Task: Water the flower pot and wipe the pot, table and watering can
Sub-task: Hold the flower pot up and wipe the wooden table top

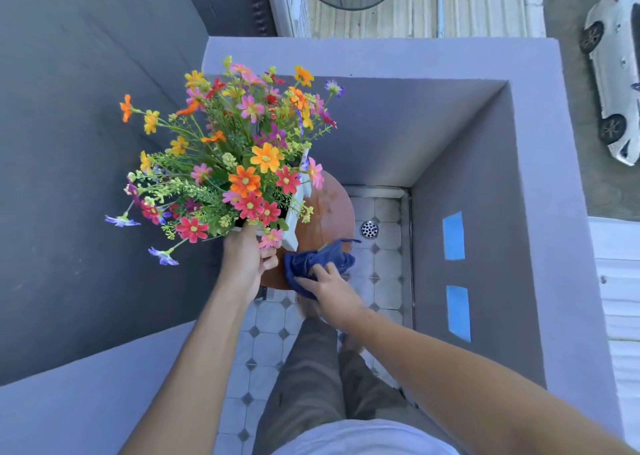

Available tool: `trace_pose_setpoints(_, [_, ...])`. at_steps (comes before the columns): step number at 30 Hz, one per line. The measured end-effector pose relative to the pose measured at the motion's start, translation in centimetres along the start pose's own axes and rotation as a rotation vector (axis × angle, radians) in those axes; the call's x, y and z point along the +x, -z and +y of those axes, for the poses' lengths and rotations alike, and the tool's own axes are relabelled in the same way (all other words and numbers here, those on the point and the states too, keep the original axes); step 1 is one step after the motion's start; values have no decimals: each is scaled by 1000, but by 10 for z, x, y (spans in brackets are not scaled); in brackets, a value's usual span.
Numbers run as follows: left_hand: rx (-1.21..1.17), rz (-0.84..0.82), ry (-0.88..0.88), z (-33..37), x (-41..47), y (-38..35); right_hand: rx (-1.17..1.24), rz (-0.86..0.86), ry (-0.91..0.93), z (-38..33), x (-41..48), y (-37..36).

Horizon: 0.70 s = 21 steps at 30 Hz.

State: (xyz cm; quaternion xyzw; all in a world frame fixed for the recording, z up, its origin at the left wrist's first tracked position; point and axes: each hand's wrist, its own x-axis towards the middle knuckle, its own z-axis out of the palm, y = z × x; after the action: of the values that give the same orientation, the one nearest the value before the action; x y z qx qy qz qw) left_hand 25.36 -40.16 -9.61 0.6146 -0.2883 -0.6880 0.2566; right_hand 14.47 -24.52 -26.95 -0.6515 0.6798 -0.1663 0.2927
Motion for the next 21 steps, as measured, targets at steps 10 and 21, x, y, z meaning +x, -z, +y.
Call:
trace_pose_setpoints(10, [54,44,-15,-41,-10,-12,203,273,-412,61,2,37])
trace_pose_setpoints(21, [39,104,31,-97,8,-23,608,497,-704,58,-34,98])
